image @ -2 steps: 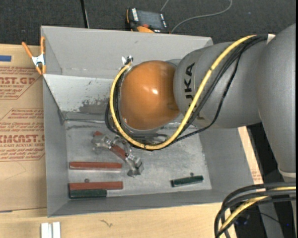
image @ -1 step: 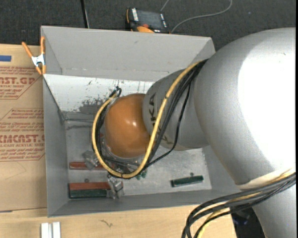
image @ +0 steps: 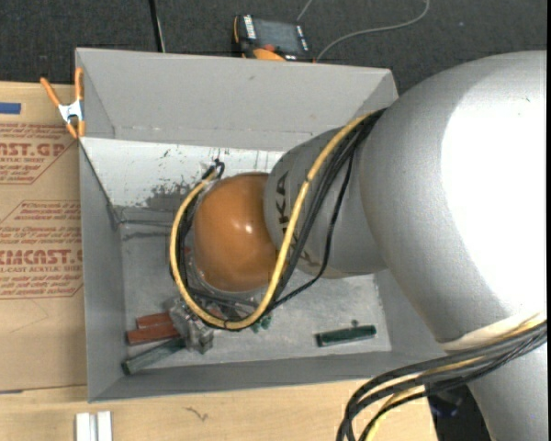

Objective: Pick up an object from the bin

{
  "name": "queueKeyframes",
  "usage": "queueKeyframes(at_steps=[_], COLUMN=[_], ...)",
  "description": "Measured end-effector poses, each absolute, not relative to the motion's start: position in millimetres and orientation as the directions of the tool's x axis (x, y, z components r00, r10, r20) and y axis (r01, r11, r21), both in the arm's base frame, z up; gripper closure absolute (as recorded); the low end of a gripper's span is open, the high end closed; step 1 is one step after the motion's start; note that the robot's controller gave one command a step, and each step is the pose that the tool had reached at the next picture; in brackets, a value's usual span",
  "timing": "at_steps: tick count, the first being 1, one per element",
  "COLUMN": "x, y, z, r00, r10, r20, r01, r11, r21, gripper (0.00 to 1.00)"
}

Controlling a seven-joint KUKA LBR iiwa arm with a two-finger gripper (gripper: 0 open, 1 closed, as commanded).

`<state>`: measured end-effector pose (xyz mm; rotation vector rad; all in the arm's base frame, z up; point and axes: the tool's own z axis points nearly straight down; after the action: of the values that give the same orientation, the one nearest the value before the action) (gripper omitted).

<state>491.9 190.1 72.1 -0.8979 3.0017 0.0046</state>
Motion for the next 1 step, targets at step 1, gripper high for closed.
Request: queueKeyframes(at_steps=[1], x=[491.8], y=[189.4], z=[70.8], r00=[-0.836], r10=[-0.549], r20=[-0.009], r01=[-0.549], r11=[0.836], r21=[0.0], gripper=[0.0])
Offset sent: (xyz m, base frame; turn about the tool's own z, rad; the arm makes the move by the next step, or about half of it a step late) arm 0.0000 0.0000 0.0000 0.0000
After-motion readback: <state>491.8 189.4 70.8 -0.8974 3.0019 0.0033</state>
